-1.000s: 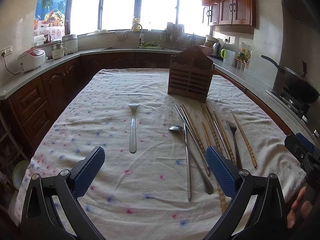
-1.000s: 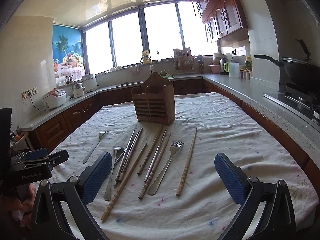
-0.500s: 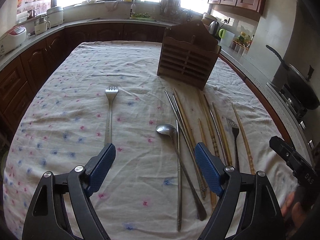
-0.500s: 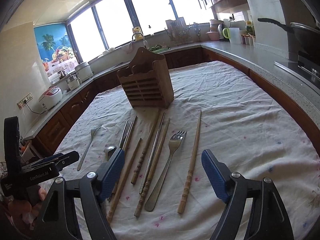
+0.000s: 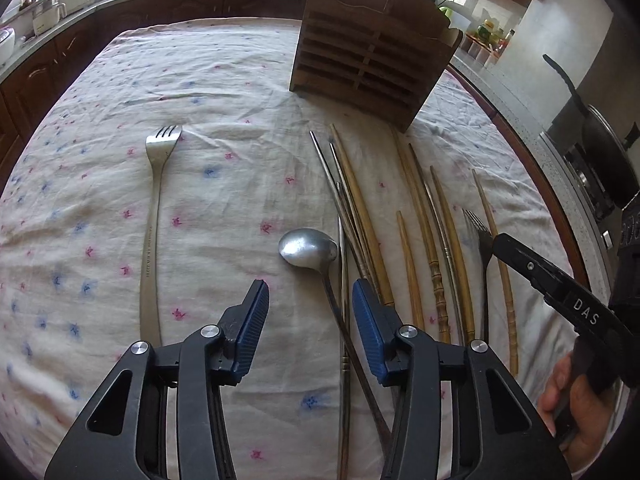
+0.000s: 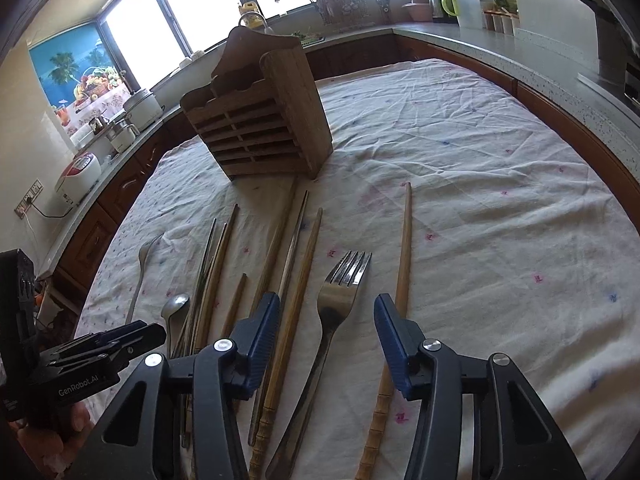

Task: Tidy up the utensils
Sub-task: 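Lower the left tool to the silver spoon and close on it, then lift the spoon with the left tool while the right tool grasps a fork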

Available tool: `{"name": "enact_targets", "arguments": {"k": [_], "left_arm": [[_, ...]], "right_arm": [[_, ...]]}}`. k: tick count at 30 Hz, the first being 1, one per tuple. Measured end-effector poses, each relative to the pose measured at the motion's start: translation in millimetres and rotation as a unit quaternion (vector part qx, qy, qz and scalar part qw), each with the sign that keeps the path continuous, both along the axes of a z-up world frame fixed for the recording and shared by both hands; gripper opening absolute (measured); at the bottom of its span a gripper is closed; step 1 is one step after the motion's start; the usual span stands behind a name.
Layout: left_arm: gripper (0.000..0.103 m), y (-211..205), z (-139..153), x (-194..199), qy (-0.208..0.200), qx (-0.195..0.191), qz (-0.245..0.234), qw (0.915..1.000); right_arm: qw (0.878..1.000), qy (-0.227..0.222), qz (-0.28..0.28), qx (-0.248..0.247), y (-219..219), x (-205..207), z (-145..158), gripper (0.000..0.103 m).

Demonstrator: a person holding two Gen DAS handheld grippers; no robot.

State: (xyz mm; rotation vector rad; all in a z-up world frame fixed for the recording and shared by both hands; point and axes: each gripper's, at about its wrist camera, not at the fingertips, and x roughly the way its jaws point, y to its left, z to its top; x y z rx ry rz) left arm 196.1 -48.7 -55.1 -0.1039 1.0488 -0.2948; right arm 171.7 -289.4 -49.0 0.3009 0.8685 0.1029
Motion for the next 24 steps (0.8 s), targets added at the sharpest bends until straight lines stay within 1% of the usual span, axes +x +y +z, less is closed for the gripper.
{"name": "enact_targets", "arguments": {"k": [1,3,6,8,9,11,13,17,24], "left_arm": [[0.04,-1.0,-1.6,1.9,0.004,0.0,0.0,1.0],[0.029,-3.5,-4.6,5.3,0.01,0.001,-0.003,0.9999],[0.022,-6.2,-5.6,8.7,0.007,0.01,-0.003,0.9999],[0.02,-6.5,-5.7,11.0,0.006,0.01,-0.001,0.9999],[0.016,-6.3,-5.8,12.3,0.005,0.009,-0.001,0.9999],[0.008,-6.0,-6.4,14.1,0.007,0.002,-0.003,1.0],[0.007,-5.5,-6.6,15.2,0.007,-0.004,-0.003,1.0],[0.002,-1.2,-1.3,12.3,-0.001,-0.02,-0.004,0.9998],[0.002,12.6,21.5,-2.0,-0.03,-0.041,-0.005,0.9987]], "right_arm": [[1.0,0.004,0.001,0.0,0.5,2.9,-1.5,0.047],[1.0,0.013,0.003,-0.004,1.7,8.0,-4.9,0.043],[1.0,0.025,0.005,-0.001,1.3,15.8,-10.6,0.037],[1.0,0.029,0.005,0.001,0.4,19.9,-14.2,0.029],[1.0,0.027,0.005,0.004,-0.8,20.2,-14.1,0.026],[1.0,0.024,0.008,0.012,-1.8,20.9,-13.1,0.023],[1.0,0.014,0.015,0.018,-1.2,18.0,-9.0,0.022],[0.999,0.001,0.023,0.029,0.4,10.4,0.5,0.02],[0.998,-0.028,0.029,0.054,1.8,-3.4,21.9,0.02]]}}
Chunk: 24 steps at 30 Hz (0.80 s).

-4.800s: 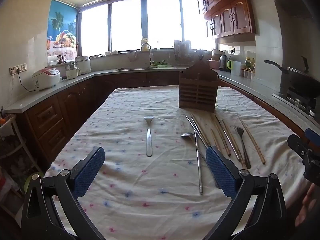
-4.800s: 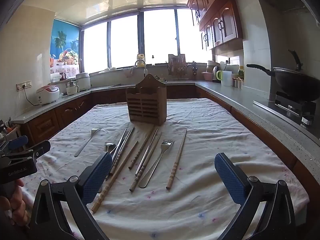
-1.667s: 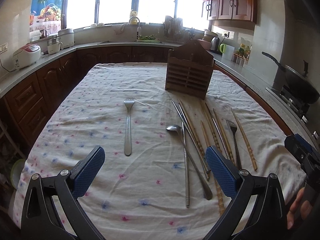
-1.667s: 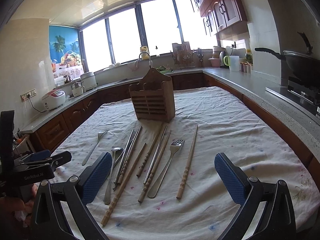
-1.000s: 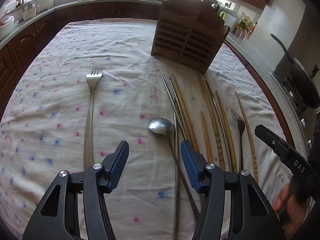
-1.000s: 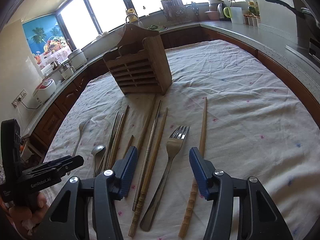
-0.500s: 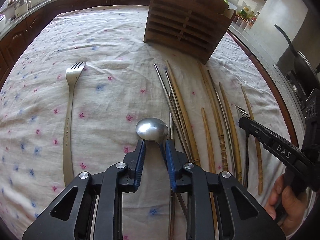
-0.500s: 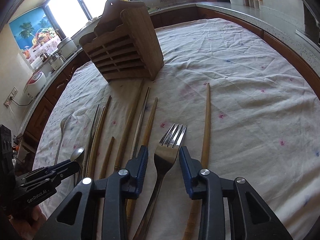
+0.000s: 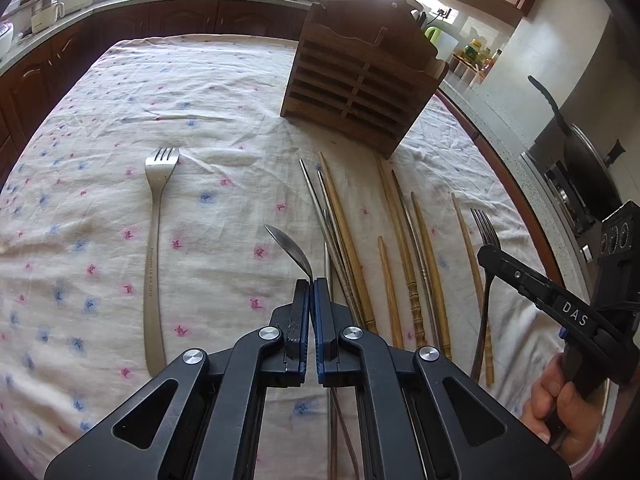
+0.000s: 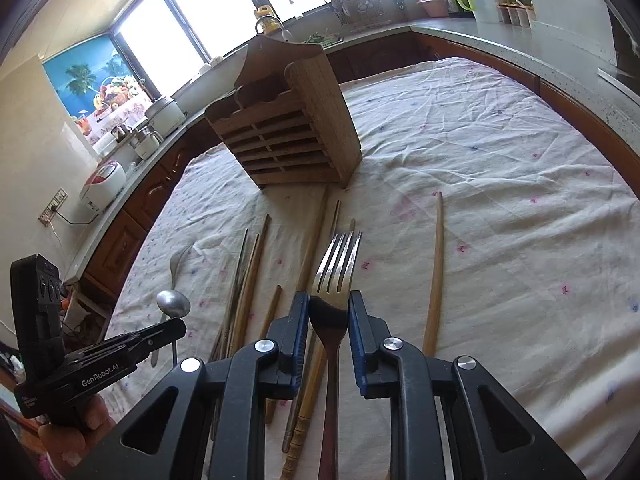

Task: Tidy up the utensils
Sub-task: 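Lift the spoon with the left tool while the right tool grasps a fork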

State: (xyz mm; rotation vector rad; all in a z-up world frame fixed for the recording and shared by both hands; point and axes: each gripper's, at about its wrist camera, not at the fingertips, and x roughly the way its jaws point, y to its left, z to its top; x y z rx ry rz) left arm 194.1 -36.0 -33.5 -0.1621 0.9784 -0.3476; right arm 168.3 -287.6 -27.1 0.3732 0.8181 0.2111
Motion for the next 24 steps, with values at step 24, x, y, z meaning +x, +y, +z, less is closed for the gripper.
{"name": "enact_targets", "arguments": {"k": [24], "left_arm": [[0.002,38.0,82.1,-4.0,-0.107,-0.048,0.024,0.9927]], "right_arm": [[0.996,-0.093,0.003,0.011,8.0,0.5,72.6,0.003]]}}
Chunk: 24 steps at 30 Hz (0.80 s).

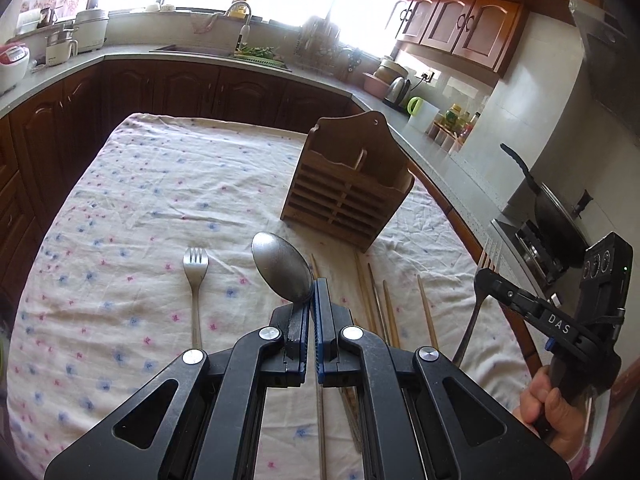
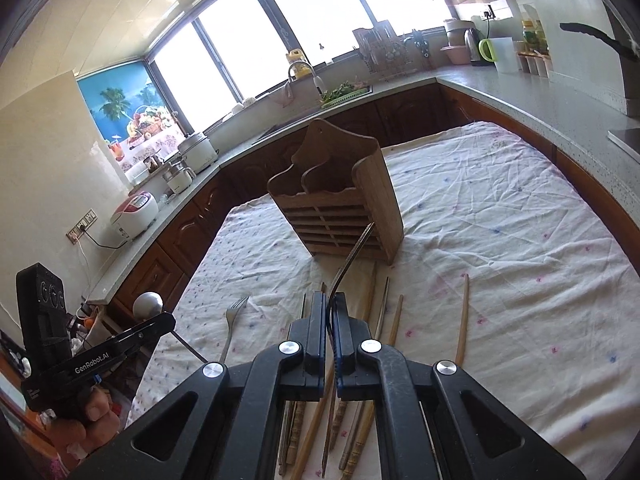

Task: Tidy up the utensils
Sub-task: 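Lift the spoon with the left tool while the right tool grasps a fork, then carry the spoon into the wooden holder and open the left tool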

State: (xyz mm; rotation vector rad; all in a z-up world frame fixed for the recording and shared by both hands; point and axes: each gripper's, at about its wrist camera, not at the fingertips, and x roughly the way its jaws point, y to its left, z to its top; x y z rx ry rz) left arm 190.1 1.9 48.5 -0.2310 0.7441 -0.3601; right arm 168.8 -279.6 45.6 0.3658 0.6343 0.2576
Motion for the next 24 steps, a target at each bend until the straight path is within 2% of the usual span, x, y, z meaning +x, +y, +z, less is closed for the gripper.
{"name": "enact_targets", "arguments": {"k": [10,16,24], "left_arm": [[0.002,-1.2,47.6,43.7,-0.059,-0.002,0.008,0.9982],[0.002,-8.9,76.0,83.5,-0.096,-0.007,0.014,0.9952],[0.002,-20.4,95.3,144.5,-0.116,-0.01,0.019,0.993]], "right_arm": [[0.998,-0.059,-0.031,0.008,-8.9,45.5,36.5,0.003],[0.992,-0.112,-0.051,0.014,-12.5,81.2,61.1,0.003],[0.983,-0.161,-0.08,0.026,-20.6,131.7,76.7,0.003]]}}
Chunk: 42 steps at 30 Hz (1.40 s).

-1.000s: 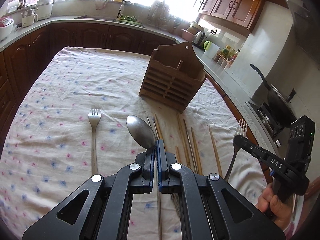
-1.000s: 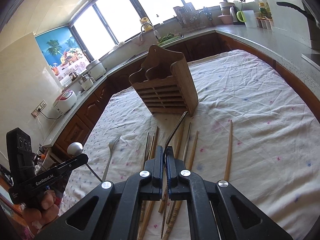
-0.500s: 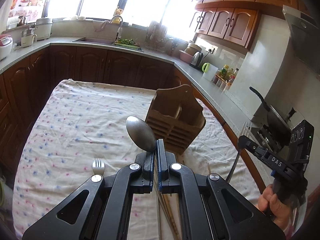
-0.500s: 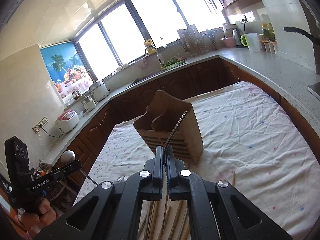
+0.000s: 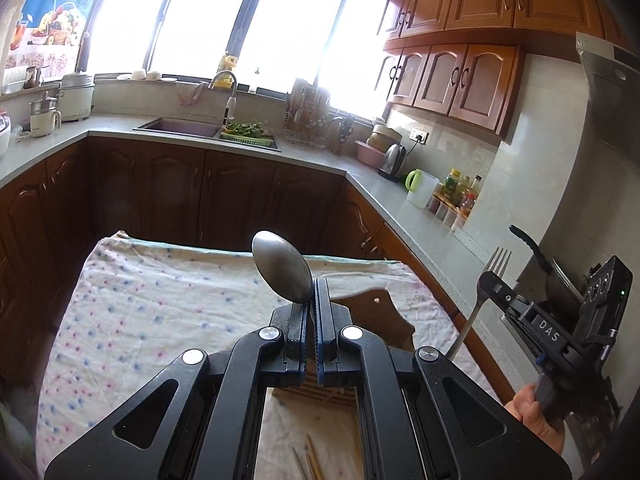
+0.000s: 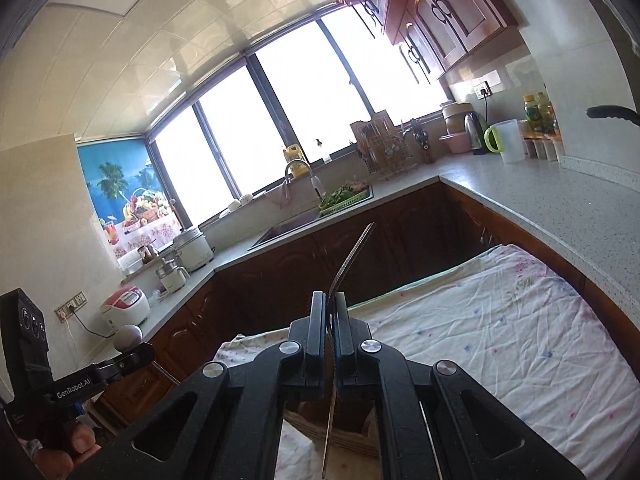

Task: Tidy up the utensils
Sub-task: 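Carry the spoon into the wooden holder and open the left tool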

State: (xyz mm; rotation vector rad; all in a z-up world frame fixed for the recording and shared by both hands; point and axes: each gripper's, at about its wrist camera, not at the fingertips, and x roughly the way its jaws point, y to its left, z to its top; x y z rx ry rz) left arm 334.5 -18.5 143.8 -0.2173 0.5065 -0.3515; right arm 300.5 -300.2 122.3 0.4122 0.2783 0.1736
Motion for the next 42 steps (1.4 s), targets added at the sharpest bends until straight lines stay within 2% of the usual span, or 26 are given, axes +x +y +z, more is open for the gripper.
{"name": "enact_targets", "arguments": {"k": [3,7,9,14,18,26,29,40,42], "left_arm": [[0.002,-6.3,0.0,22.1,-0.008,0.011,0.008,0.9999],[0.002,-12.7,-14.3,49.2,-0.003,0.018,0.013,0.9998],[0.002,-16.7,-25.2,59.9,0.002,0.022,0.014,0.9997],[0.002,-26.2,-56.4,77.4,0.026,0.03,0.007,0.9992],[0.003,-37.4,-72.6,79.1,0.035,0.04,-0.007,0.9986],[0.003,-61.6,-91.7,73.0,0.043,0.074,-0.032,0.9958],[0.003,-63.3,-93.0,68.7,0.034,0.084,-0.027,0.9955],[0.004,-61.0,-89.3,71.4,0.047,0.08,-0.024,0.9954],[0.011,-59.0,-88.8,70.4,0.047,0.076,-0.024,0.9957]], "right_arm": [[1.0,-0.012,-0.01,-0.019,2.6,15.1,2.0,0.003],[0.998,-0.018,-0.021,-0.053,8.3,28.1,-9.8,0.003],[0.997,-0.011,-0.028,-0.071,11.6,32.2,-20.6,0.003],[0.997,0.019,-0.028,-0.063,6.8,39.5,-53.9,0.003],[0.998,0.037,-0.019,-0.057,6.2,37.8,-71.1,0.003],[0.997,0.046,0.007,-0.062,7.5,31.2,-78.1,0.003],[0.997,0.053,0.016,-0.054,6.4,32.1,-81.3,0.007],[0.997,0.065,0.027,-0.031,1.0,33.8,-80.8,0.008],[0.997,0.067,0.026,-0.029,0.7,33.7,-80.4,0.008]]}}
